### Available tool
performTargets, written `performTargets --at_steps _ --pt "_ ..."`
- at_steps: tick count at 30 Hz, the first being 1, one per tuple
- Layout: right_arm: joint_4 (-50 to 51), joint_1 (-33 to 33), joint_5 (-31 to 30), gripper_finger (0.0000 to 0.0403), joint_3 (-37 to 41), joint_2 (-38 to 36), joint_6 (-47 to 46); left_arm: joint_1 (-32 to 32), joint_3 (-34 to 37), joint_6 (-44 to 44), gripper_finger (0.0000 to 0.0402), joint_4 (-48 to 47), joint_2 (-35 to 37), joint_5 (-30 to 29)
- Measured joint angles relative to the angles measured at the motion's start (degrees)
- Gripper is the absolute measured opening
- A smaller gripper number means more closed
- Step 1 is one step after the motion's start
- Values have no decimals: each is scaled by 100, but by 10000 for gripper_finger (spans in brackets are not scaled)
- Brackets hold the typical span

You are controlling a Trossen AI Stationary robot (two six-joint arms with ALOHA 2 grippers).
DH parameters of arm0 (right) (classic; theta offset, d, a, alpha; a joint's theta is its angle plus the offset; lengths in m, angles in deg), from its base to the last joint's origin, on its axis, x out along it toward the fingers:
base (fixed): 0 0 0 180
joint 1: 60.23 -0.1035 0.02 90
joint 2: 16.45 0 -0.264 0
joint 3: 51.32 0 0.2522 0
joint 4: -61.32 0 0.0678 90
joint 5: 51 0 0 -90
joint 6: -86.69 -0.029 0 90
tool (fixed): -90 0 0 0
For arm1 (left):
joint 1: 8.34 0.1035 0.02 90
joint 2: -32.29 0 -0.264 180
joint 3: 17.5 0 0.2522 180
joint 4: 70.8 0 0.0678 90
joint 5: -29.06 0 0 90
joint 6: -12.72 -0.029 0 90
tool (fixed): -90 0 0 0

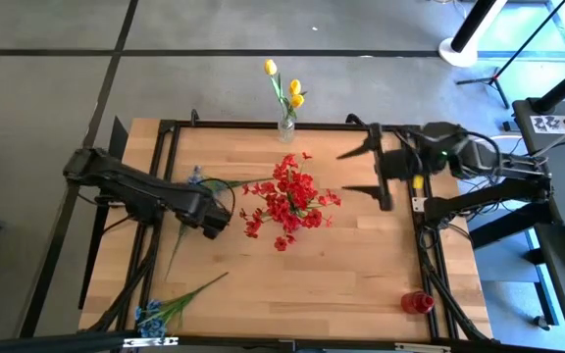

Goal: Sort flowers into vase by color
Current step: Put the middle blue flowers into the red vase

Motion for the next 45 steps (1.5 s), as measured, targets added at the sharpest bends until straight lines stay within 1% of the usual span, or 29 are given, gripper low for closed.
performTargets --at_steps 4,6,8,10,13,15,17,19,21,24,27,30,32,35,38,40,43,45 --pt "29 -449 213 301 0 -122 -3 -619 -619 -235 2 194 591 109" --pt "29 -693 237 301 1 -128 -21 -1098 -849 -394 2 344 858 194" --pt "66 -950 230 301 1 -125 -52 -1629 -1005 -352 2 564 1120 215" --pt "89 -1189 155 301 2 -124 -159 -2129 -1073 -78 2 742 1362 213" --pt "79 -1506 -87 301 2 -126 -339 -2816 -1076 626 1 913 1648 180" --pt "80 -1709 -221 301 2 -124 -531 -3245 -1076 984 1 1194 1772 116" --pt "78 -1899 -309 301 2 -124 -785 -3616 -1076 1199 1 1534 1812 -83" --pt "74 -2110 -344 301 2 -124 -1026 -3864 -1076 1265 1 1841 1754 -280" --pt "61 -2354 -326 301 2 -76 -1244 -3989 -1075 1133 1 2158 1596 -395" --pt "-14 -2673 -334 301 4 16 -1590 -4108 -1069 383 1 2821 1309 -788" --pt "-181 -3015 -370 301 4 125 -2132 -4196 -1069 -617 1 3809 1025 -1201" --pt "-217 -3414 -380 301 3 308 -2760 -4257 -1069 -1640 1 4795 706 -1283" --pt "-208 -3684 -539 301 3 500 -3164 -4303 -1069 -2326 1 5296 497 -1337" --pt "-58 -4108 -1181 301 4 848 -3756 -4330 -1069 -3318 1 5840 215 -1594" --pt "141 -4478 -1854 301 4 1271 -4404 -4320 -1069 -4396 1 6420 -44 -2166" --pt "239 -4702 -2215 301 4 1569 -4904 -4280 -1068 -5113 1 6962 -230 -2418" --pt "289 -4996 -2776 301 4 2020 -5590 -4157 -1067 -6082 1 7875 -515 -2453" --pt "285 -5131 -3236 301 4 2316 -5891 -4030 -1067 -6637 1 8534 -721 -2458"
